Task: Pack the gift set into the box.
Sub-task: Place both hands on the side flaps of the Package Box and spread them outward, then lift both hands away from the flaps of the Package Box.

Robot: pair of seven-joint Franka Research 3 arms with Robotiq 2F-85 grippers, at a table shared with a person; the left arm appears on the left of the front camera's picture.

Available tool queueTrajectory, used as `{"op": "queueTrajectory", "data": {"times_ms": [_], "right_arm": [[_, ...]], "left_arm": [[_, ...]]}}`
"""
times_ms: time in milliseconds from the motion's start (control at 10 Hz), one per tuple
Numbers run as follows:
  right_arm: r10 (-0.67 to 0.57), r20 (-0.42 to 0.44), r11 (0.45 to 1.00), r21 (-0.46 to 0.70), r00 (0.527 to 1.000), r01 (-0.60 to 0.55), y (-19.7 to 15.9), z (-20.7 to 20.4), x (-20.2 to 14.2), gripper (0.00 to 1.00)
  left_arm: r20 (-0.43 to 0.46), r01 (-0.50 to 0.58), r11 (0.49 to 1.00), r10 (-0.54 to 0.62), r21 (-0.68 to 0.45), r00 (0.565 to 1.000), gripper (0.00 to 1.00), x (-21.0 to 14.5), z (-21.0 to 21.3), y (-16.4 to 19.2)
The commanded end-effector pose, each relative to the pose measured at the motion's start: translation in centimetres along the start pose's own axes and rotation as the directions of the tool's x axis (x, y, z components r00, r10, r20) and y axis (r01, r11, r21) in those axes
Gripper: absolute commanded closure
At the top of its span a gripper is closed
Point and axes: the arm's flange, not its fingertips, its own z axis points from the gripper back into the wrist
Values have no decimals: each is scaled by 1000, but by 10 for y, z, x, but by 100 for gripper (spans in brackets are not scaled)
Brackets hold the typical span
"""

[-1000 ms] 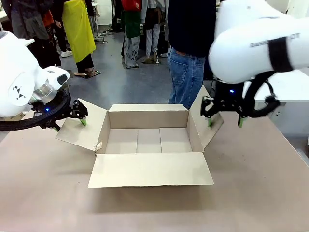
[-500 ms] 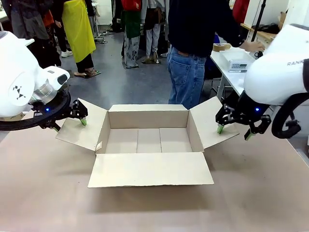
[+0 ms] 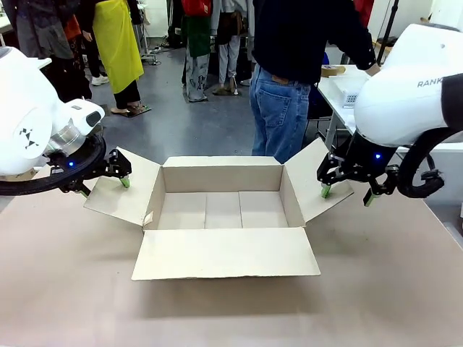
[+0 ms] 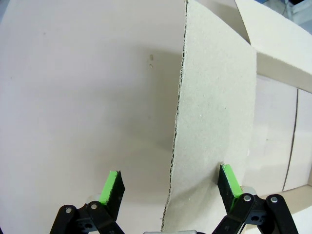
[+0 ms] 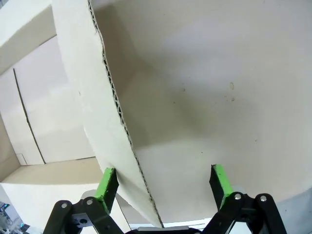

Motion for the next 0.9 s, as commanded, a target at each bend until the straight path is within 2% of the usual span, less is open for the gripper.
{"op": "queueTrajectory", "data": {"times_ms": [0, 800], "right_arm": [[-16, 8, 999, -32, 1000, 16, 1, 1, 5, 0], [-16, 8, 999, -32, 1000, 16, 1, 1, 5, 0]], "left_arm": [[2, -12, 1000, 12, 15, 1000, 0, 0, 1, -1], [2, -12, 1000, 12, 15, 1000, 0, 0, 1, -1]]}}
